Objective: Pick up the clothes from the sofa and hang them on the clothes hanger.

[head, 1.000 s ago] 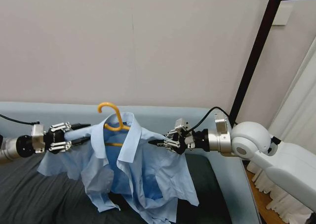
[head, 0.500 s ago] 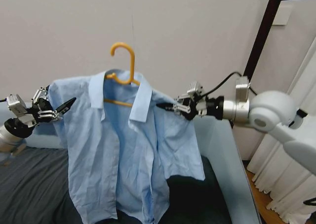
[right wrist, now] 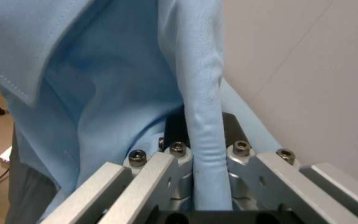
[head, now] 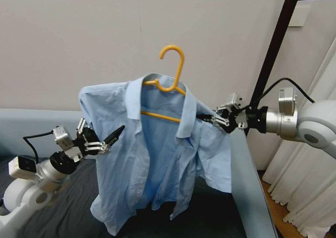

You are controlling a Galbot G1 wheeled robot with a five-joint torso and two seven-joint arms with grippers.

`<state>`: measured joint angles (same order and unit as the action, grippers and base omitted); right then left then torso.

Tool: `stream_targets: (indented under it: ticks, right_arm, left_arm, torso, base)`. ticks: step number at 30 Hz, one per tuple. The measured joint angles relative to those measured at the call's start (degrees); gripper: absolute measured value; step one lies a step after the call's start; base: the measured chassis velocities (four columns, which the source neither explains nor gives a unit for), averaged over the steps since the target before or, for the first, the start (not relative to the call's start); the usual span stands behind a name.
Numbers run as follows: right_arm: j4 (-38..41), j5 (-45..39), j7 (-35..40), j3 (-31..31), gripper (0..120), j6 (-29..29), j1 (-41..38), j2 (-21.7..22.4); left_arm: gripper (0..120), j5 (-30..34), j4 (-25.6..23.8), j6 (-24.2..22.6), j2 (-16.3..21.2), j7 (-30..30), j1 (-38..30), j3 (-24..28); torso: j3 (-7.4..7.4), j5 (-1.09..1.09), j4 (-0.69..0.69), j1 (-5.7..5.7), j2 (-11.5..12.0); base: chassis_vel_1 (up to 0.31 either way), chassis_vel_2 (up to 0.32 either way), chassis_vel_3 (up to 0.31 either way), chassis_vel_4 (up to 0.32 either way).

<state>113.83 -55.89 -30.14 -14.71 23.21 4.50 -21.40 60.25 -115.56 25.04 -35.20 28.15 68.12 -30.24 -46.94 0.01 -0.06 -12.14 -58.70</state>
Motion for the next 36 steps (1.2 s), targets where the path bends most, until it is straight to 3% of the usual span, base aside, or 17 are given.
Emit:
stream_targets:
  ticks: [9, 12, 15, 17, 19, 20, 24, 26, 28, 30, 31, 33, 36]
  right_arm:
    - [-0.47, -0.11, -1.94, -0.81, 2, -0.18, -1.26, 0.13]
    - [-0.17, -0.18, -1.99, -1.28, 2, -0.16, -1.74, 1.23]
    - [0.24, -0.20, -1.59, -1.48, 2, 0.27, -1.74, 2.01]
    - [0.99, -0.15, -0.30, -1.67, 2, 1.38, -1.47, 2.86]
    - [1.70, 0.16, 1.17, -1.97, 2, 2.68, -1.11, 3.54]
    - [1.70, 0.16, 1.17, -1.97, 2, 2.68, -1.11, 3.54]
    - [2.18, 0.56, 3.71, -2.82, 2, 4.30, -0.94, 4.32]
    - [2.26, 0.19, 4.34, -2.97, 2, 4.50, -1.00, 4.41]
    - [2.87, -2.02, 6.49, -3.18, 2, 5.16, -1.35, 4.80]
    - [3.79, -5.00, 9.34, -3.14, 2, 6.48, -1.78, 5.20]
    - [3.79, -5.00, 9.34, -3.14, 2, 6.48, -1.78, 5.20]
    - [5.08, -8.86, 12.24, -2.60, 2, 7.99, -2.35, 5.62]
    - [6.56, -11.55, 13.99, -1.94, 2, 9.48, -3.09, 6.07]
  left_arm:
    - [100, -5.75, 11.86, 3.70, 0.71, -2.31, -0.75, -0.75]
    - [100, -9.71, 19.00, 4.40, -0.39, -6.24, -1.37, -0.72]
    - [100, -10.28, 20.91, 4.81, -1.48, -10.27, -1.69, -0.99]
    - [100, -8.35, 19.00, 5.28, -2.63, -11.90, -1.41, -2.29]
    - [100, -4.19, 13.49, 5.57, -3.52, -9.81, -0.40, -3.46]
    - [100, -4.19, 13.49, 5.57, -3.52, -9.81, -0.40, -3.46]
    - [100, 0.95, 0.07, 5.61, -5.46, -2.57, 4.33, -4.24]
    - [100, 0.82, -1.75, 5.62, -5.89, -1.50, 5.17, -3.76]
    - [100, -3.68, -6.65, 4.63, -7.74, -0.91, 7.68, -1.08]
    - [100, -11.37, -8.46, 3.31, -9.34, -3.89, 8.84, 3.53]
    - [100, -11.37, -8.46, 3.31, -9.34, -3.89, 8.84, 3.53]
    - [100, -19.77, -7.87, 1.44, -10.73, -9.99, 8.56, 9.61]
    - [100, -25.29, -5.62, -0.81, -11.72, -17.73, 6.34, 17.76]
  torso:
    - [0.00, -0.02, -0.02, 0.00, 0.00]
    - [0.00, -0.05, -0.02, -0.01, 0.00]
    - [-0.01, -0.05, -0.02, -0.01, 0.00]
    - [-0.01, -0.03, -0.02, -0.01, 0.00]
    - [0.00, 0.00, -0.02, -0.01, 0.00]
    - [0.00, 0.00, -0.02, -0.01, 0.00]
    - [0.00, 0.03, -0.04, -0.01, 0.00]
    - [0.00, 0.03, -0.03, -0.01, 0.00]
    - [0.00, 0.01, -0.01, -0.01, 0.00]
    - [0.00, 0.01, -0.01, -0.01, 0.00]
    - [0.00, 0.01, -0.01, -0.01, 0.00]
    - [0.00, -0.02, -0.02, -0.01, 0.00]
    - [0.00, -0.04, -0.02, -0.01, 0.00]
  base:
    - [0.000, 0.000, 0.000, 0.000]
    - [0.000, 0.000, 0.000, 0.000]
    - [0.000, 0.000, 0.000, 0.000]
    - [0.000, 0.000, 0.000, 0.000]
    - [0.000, 0.000, 0.000, 0.000]
    - [0.000, 0.000, 0.000, 0.000]
    - [0.000, 0.000, 0.000, 0.000]
    - [0.000, 0.000, 0.000, 0.000]
    - [0.000, 0.000, 0.000, 0.000]
    - [0.000, 0.000, 0.000, 0.000]
    - [0.000, 0.000, 0.000, 0.000]
    - [0.000, 0.000, 0.000, 0.000]
    - [0.000, 0.000, 0.000, 0.000]
